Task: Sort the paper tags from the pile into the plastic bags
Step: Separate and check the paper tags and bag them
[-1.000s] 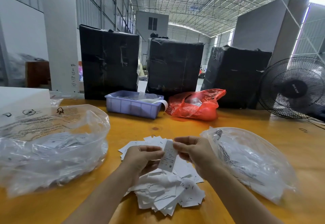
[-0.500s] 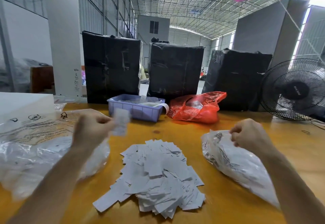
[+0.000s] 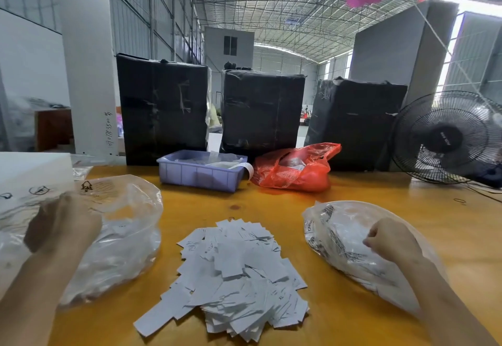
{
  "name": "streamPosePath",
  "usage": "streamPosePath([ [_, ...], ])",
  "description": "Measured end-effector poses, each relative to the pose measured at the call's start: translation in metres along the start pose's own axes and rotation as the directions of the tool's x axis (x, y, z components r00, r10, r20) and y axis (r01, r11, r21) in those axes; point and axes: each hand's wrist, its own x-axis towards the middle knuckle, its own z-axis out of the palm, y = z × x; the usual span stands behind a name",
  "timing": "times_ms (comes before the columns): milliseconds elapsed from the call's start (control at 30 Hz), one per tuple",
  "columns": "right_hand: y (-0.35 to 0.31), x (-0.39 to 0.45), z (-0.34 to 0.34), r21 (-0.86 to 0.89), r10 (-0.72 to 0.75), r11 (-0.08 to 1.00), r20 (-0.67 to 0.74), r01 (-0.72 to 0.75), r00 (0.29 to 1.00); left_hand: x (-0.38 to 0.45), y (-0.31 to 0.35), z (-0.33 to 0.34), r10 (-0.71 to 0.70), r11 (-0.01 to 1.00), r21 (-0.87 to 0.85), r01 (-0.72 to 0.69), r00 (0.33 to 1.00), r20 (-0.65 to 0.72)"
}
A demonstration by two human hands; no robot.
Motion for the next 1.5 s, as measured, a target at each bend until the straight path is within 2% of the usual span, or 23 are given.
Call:
streamPosePath([
  [133,-0.003,0.003,0.007,0.025,0.01,1.0,-0.015,-0.01,1.0,-0.014,0.031,-0.008,0.166,0.98,-0.078,-0.183,0.968,-0.187],
  [233,-0.008,-0.008,0.016,-0.011,-0.001,1.0,0.073,0.002,0.997,-0.041,0.057,-0.01,0.378,0.892,-0.152,-0.426,0.887,-0.266],
  [433,-0.003,0.0,0.014,0.29,0.05,0.957,-0.128,-0.011,0.99,-0.097,0.095,0.0,0.576,0.713,-0.32,-0.623,0.782,-0.239],
  [567,-0.005,0.004,0.004,0.374,0.037,0.927,-0.162,0.027,0.986,-0.118,0.103,0.017,0.662,0.61,-0.439,-0.66,0.729,-0.176],
  [667,-0.015,0.001,-0.011,0.575,0.044,0.812,-0.237,0.103,0.971,-0.132,0.11,0.026,0.64,0.598,-0.557,-0.576,0.762,-0.1],
  [733,-0.026,-0.005,-0.024,0.678,0.026,0.716,-0.264,0.167,0.964,-0.141,0.114,0.029,0.566,0.623,-0.643,-0.445,0.824,-0.022],
  [800,-0.039,-0.014,-0.038,0.798,-0.023,0.577,-0.197,0.174,0.98,-0.147,0.117,0.029,0.496,0.628,-0.725,-0.283,0.863,0.093],
  [833,-0.047,-0.022,-0.045,0.881,-0.079,0.454,-0.112,0.136,0.991,-0.148,0.119,0.029,0.471,0.605,-0.777,-0.175,0.865,0.172],
  [867,-0.056,-0.029,-0.05,0.941,-0.164,0.329,-0.024,0.077,0.986,-0.15,0.122,0.027,0.464,0.554,-0.832,-0.027,0.84,0.282],
  [900,-0.066,-0.037,-0.052,0.969,-0.262,0.246,0.043,0.024,0.964,-0.151,0.124,0.025,0.48,0.484,-0.863,0.142,0.782,0.398],
  [967,-0.088,-0.052,-0.05,0.972,-0.438,0.236,0.112,-0.006,0.892,-0.152,0.129,0.02,0.55,0.381,-0.808,0.45,0.592,0.589],
  [1033,-0.111,-0.068,-0.038,0.958,-0.539,0.287,0.16,0.002,0.827,-0.152,0.132,0.014,0.594,0.372,-0.718,0.588,0.444,0.671],
  [1067,-0.121,-0.075,-0.03,0.953,-0.568,0.303,0.18,0.001,0.803,-0.151,0.132,0.012,0.608,0.388,-0.702,0.598,0.406,0.682],
  [1100,-0.129,-0.08,-0.021,0.95,-0.582,0.312,0.194,-0.004,0.79,-0.15,0.132,0.009,0.618,0.407,-0.708,0.577,0.398,0.678],
  [1167,-0.136,-0.086,-0.007,0.943,-0.566,0.332,0.217,-0.022,0.796,-0.15,0.129,0.009,0.593,0.452,-0.731,0.511,0.441,0.674],
  [1267,-0.135,-0.085,0.003,0.921,-0.507,0.378,0.296,-0.099,0.809,-0.147,0.12,0.014,0.499,0.472,-0.721,0.507,0.52,0.693],
  [1367,-0.13,-0.082,0.007,0.897,-0.494,0.395,0.39,-0.199,0.777,-0.142,0.115,0.018,0.465,0.522,-0.72,0.458,0.555,0.69],
  [1433,-0.129,-0.081,0.008,0.893,-0.506,0.39,0.41,-0.223,0.758,-0.139,0.112,0.02,0.462,0.539,-0.713,0.449,0.55,0.696],
  [1500,-0.13,-0.082,0.01,0.892,-0.497,0.402,0.403,-0.208,0.769,-0.139,0.11,0.022,0.482,0.528,-0.703,0.476,0.514,0.71],
])
